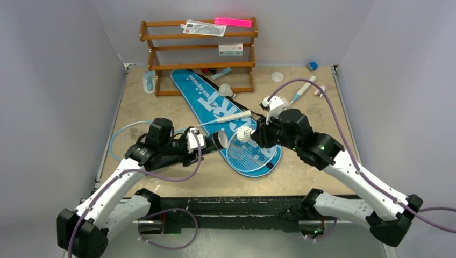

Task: Pack up the badminton gear
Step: Pick up the shuttlecock from the racket bag.

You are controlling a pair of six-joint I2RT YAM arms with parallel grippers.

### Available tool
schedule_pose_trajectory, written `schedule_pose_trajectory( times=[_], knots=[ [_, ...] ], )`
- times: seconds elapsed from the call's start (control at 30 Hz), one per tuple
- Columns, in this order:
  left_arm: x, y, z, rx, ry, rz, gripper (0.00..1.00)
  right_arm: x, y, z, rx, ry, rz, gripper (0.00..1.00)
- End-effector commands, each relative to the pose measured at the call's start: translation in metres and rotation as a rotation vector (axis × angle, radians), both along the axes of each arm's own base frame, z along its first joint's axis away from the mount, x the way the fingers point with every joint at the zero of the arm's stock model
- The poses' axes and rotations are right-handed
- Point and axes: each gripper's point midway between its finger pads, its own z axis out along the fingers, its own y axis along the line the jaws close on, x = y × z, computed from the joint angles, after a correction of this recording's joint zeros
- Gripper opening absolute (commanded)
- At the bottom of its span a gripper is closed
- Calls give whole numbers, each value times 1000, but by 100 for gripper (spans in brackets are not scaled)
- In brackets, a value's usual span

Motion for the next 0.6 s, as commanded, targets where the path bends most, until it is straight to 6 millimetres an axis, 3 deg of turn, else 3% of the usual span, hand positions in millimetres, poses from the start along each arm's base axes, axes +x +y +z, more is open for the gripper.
schedule_pose_trajectory(
  times=[0.0, 0.13, 0.27, 0.57],
  knots=[
    [-14, -20, 32, -123, -156, -194, 27, -21, 8, 23, 88, -62, 137, 22],
    [-20, -23, 35, -141, -170, -239, 27, -46, 11, 44, 143, -71, 258, 22],
    [-28, -26, 33, -149, -167, -303, 25, -56, 6, 63, 160, -94, 288, 22],
    [-27, -26, 27, -141, -143, -299, 25, -81, 12, 77, 177, -37, 417, 22]
  ],
)
